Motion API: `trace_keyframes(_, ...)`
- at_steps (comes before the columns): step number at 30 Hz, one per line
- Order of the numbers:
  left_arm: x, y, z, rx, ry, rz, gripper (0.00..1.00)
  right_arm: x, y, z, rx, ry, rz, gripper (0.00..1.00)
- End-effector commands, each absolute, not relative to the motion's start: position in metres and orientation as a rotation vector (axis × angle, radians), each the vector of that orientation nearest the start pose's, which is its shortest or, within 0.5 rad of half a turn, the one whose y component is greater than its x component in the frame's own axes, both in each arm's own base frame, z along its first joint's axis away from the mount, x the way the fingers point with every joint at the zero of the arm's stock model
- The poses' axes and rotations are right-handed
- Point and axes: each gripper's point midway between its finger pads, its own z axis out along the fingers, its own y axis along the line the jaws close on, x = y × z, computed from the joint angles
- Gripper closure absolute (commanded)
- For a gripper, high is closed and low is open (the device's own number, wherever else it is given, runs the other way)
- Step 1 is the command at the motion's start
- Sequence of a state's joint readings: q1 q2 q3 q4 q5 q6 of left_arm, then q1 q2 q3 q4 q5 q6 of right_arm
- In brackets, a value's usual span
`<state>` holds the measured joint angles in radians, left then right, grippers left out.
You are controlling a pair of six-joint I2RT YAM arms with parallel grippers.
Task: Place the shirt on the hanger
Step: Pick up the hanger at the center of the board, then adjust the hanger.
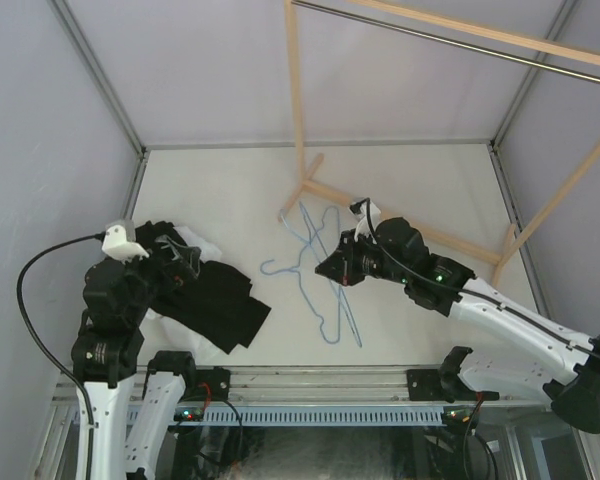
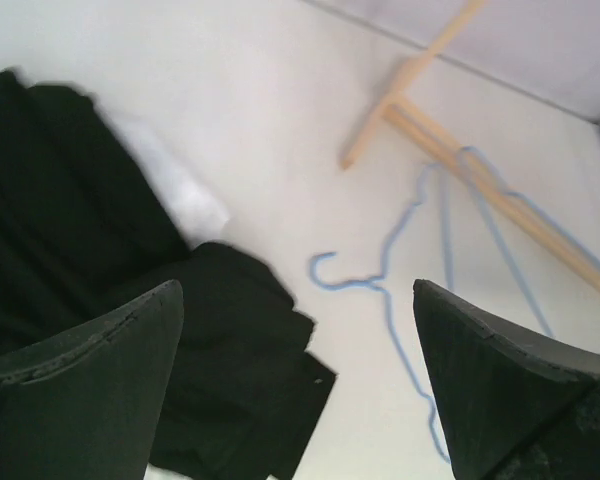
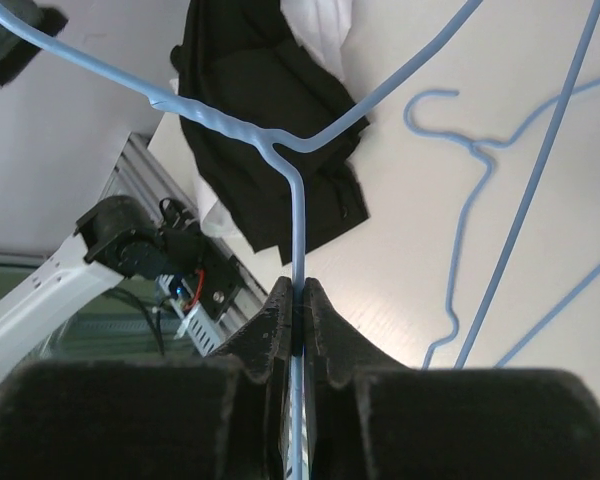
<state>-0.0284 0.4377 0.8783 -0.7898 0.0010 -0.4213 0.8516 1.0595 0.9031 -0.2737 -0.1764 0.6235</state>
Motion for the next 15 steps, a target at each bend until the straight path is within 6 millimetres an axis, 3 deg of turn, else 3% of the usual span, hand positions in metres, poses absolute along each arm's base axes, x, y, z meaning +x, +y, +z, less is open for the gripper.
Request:
trace_keyframes(1, 0.211, -0.07, 0.321, -0.093, 1.68, -0.546, 0.0, 0.166, 0.301, 0.262, -0.485, 2.042, 1.222, 1.0)
trace_keyframes(6, 0.22, -0.099, 0.346, 0.004, 1.64, -0.594, 0.0, 0.153, 0.294, 0.275, -0.535, 1.994, 1.25, 1.0)
trace_keyframes(11, 0.212, -0.155, 0.379, 0.118, 1.562, -0.776, 0.01, 0.17, 0.274, 0.272, -0.356, 2.003, 1.078, 1.0)
trace_keyframes(15, 0.202, -0.176, 0.414, 0.122, 1.454, -0.903, 0.01, 0.182, 0.262, 0.264, -0.187, 2.001, 0.96, 1.0)
